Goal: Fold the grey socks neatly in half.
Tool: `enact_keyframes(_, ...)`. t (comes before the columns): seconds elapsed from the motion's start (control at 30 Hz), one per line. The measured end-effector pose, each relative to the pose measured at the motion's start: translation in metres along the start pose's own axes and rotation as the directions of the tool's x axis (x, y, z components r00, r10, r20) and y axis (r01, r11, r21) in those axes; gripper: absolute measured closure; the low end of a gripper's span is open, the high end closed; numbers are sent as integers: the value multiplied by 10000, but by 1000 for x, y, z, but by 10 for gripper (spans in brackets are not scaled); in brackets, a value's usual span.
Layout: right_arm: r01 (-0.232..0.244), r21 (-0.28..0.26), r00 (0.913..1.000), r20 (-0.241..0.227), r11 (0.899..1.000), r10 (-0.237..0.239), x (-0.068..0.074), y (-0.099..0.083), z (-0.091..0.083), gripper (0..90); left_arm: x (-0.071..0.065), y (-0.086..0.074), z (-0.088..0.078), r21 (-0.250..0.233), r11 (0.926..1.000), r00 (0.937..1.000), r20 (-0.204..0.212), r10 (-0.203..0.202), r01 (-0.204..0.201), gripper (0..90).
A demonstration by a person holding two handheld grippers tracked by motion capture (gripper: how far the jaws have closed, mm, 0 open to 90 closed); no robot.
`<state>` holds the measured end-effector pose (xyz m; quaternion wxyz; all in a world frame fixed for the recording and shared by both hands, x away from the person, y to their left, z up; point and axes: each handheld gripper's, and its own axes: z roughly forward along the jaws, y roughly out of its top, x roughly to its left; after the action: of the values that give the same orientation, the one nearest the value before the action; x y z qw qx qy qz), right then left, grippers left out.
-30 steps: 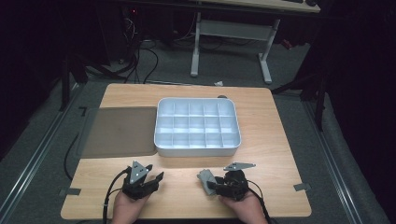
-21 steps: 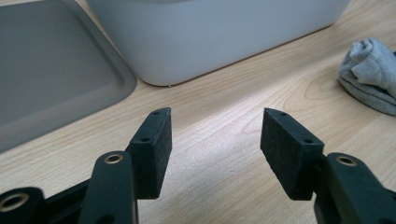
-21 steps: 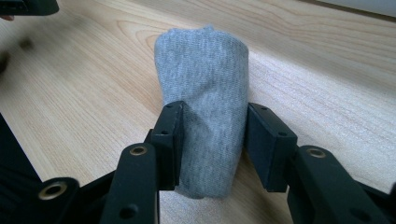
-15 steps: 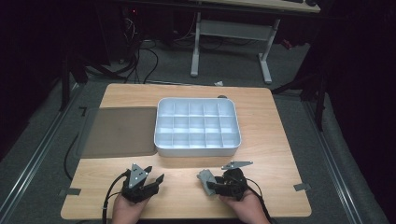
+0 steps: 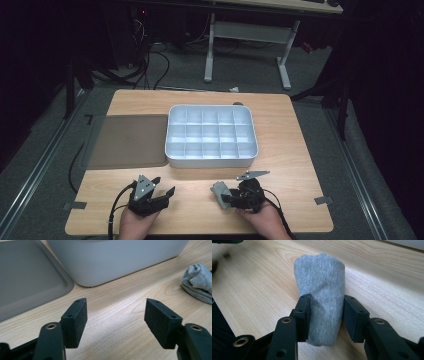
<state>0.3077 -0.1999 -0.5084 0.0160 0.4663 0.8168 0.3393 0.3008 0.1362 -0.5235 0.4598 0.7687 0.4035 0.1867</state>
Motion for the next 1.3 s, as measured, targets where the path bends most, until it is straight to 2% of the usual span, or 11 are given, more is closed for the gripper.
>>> enact_keyframes(0.23,313,231,9995,21,9992,-314,3,2,0,604,-2,0,3,115,9999,9999,77,107,-108,351)
enact_keyframes(0.43,426,626,9985,-369,9971,-403,5,2,5,588,-1,0,2,59,10000,10000,32,6,-6,352)
enact_keyframes(0.47,841,463,9964,-147,9954,-835,12,1,6,635,-1,1,3,71,10000,10000,51,-17,17,352)
enact_keyframes(0.57,1188,423,9929,37,9920,-1190,17,1,5,673,-3,1,4,53,9999,10000,41,89,-89,353)
enact_keyframes(0.73,1298,450,9915,59,9905,-1302,19,0,3,686,-3,0,5,132,9999,9999,86,92,-93,354)
enact_keyframes(0.87,1566,503,9865,413,9864,-1587,17,2,-2,688,-1,0,2,118,9999,10000,56,10,-10,359)
enact_keyframes(1.0,1559,510,9852,638,9865,-1590,13,3,-7,687,-1,0,1,132,9999,10000,62,22,-23,358)
enact_keyframes(1.1,1604,581,9794,1150,9853,-1662,7,2,-15,686,-2,0,-1,62,10000,10000,35,63,-63,358)
enact_keyframes(1.17,1736,718,9712,1526,9822,-1828,5,2,-19,686,-2,-1,-1,172,9998,10000,-29,45,-45,358)
enact_keyframes(1.2,1879,783,9662,1643,9791,-1986,4,1,-21,686,-2,-1,-1,172,9998,10000,-29,45,-45,359)
enact_keyframes(1.3,2047,1008,9608,1693,9736,-2196,0,1,-28,686,-1,-2,0,281,9995,9999,-26,-106,107,360)
